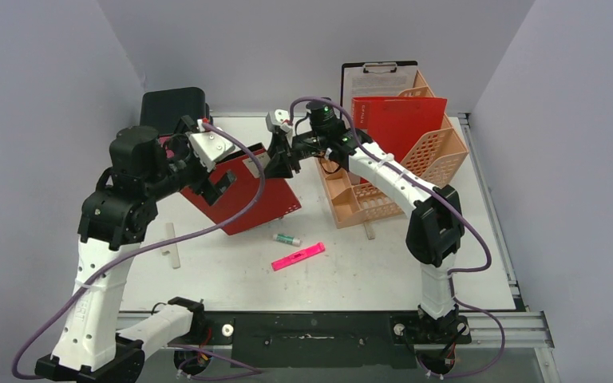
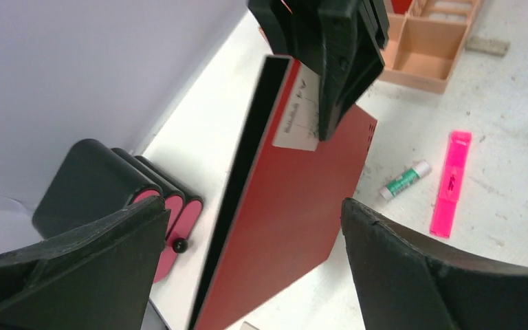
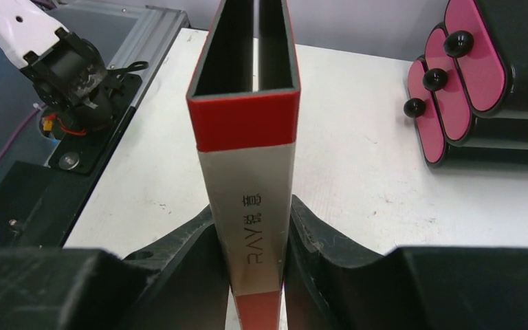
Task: Organize the desk
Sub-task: Pick up the folder from the center of the board.
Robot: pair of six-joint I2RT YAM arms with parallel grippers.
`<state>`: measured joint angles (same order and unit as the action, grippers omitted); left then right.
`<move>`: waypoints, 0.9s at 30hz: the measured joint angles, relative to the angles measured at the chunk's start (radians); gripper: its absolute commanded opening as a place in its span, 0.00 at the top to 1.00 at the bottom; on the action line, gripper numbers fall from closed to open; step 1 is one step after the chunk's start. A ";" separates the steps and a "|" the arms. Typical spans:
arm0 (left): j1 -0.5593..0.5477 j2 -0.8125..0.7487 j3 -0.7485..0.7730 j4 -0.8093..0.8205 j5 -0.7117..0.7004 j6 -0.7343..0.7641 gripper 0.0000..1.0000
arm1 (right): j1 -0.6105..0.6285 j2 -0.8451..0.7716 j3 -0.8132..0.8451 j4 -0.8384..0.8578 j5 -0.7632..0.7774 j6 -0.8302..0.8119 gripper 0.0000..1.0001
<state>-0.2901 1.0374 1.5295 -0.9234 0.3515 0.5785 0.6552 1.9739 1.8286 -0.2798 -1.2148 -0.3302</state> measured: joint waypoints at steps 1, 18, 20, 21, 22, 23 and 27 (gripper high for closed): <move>0.004 0.000 0.015 0.002 0.001 -0.006 0.04 | 0.000 0.000 0.000 -0.013 0.000 -0.020 0.71; 0.038 0.117 0.008 0.141 0.028 -0.047 0.06 | 0.011 -0.001 0.000 -0.129 0.003 -0.182 0.74; 0.039 0.124 0.000 0.143 0.029 -0.044 0.07 | 0.013 -0.001 0.001 -0.136 0.005 -0.187 0.74; 0.039 0.127 -0.001 0.144 0.031 -0.043 0.08 | 0.014 -0.001 0.002 -0.140 0.005 -0.191 0.74; 0.039 0.129 -0.001 0.146 0.032 -0.043 0.08 | 0.014 -0.001 0.002 -0.143 0.006 -0.194 0.74; 0.039 0.130 -0.002 0.149 0.035 -0.042 0.08 | 0.015 -0.001 0.003 -0.146 0.006 -0.198 0.74; 0.039 0.135 -0.003 0.159 0.042 -0.035 0.09 | 0.020 -0.001 0.009 -0.159 0.008 -0.212 0.74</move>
<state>-0.2508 1.1728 1.5261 -0.7647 0.3935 0.5434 0.6754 1.9728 1.8378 -0.4385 -1.2072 -0.5426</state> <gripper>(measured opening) 0.914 0.270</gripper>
